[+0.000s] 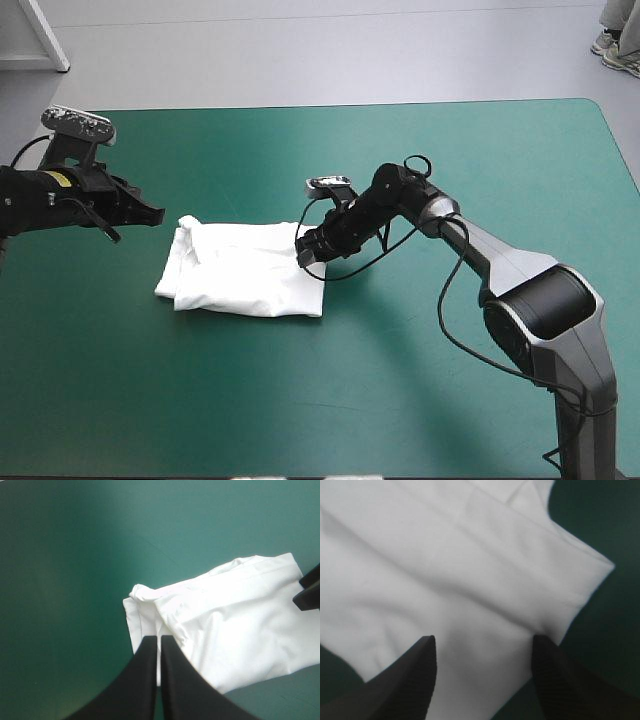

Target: Fold the cloth

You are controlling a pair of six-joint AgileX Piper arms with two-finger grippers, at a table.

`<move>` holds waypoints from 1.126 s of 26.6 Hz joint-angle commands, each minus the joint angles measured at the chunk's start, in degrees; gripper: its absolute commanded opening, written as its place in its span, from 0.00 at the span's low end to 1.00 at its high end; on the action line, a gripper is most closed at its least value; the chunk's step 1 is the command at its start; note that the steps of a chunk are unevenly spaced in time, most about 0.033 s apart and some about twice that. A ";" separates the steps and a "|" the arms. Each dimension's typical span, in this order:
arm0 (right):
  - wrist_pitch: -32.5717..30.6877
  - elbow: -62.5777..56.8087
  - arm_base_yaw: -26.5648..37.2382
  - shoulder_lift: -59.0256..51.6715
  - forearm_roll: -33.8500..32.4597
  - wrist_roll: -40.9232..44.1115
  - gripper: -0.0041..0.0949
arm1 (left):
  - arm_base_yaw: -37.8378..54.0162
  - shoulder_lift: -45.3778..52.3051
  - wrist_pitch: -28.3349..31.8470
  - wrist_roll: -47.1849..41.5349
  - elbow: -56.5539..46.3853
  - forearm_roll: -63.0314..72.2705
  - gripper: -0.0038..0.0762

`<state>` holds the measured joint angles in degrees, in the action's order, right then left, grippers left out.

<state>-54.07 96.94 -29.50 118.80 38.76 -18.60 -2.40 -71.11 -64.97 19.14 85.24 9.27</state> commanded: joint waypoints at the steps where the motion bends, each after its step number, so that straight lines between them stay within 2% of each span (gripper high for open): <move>1: 4.92 -1.70 0.76 -4.37 3.89 -2.09 0.61 | -0.08 1.42 2.56 -0.15 1.56 0.82 0.07; 5: 6.05 -2.20 0.76 -3.62 4.12 -2.51 0.60 | -0.08 1.42 2.87 -0.15 1.56 0.82 0.07; 7: 4.70 -2.20 0.76 -2.06 5.12 -2.92 0.55 | -0.08 1.31 2.96 -0.15 1.56 0.82 0.07; 11: 1.88 -2.20 0.32 0.10 7.69 -4.77 0.30 | -0.08 0.99 3.07 -0.15 1.56 0.82 0.07; 14: 1.01 -2.20 -0.97 0.72 5.57 -6.16 0.07 | -0.08 0.99 3.65 -0.15 1.56 0.74 0.07; 15: 1.16 -2.20 -1.32 0.72 3.59 -5.24 0.03 | -0.08 0.99 3.91 -0.15 1.56 0.74 0.07; 20: 2.66 -2.20 -1.01 -3.80 -8.51 -0.03 0.04 | -0.08 0.99 3.93 -0.15 1.56 -0.04 0.07; 23: 1.14 -2.20 0.87 -7.46 -16.94 2.47 0.04 | -0.08 0.99 4.18 -0.15 1.56 0.33 0.07; 30: -4.00 -2.20 11.89 -13.89 -25.13 3.90 0.04 | -0.08 1.10 3.78 -0.15 1.56 1.71 0.07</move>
<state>-56.80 93.48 -22.41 110.33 16.69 -15.01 -2.40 -71.27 -63.88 19.19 85.24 9.11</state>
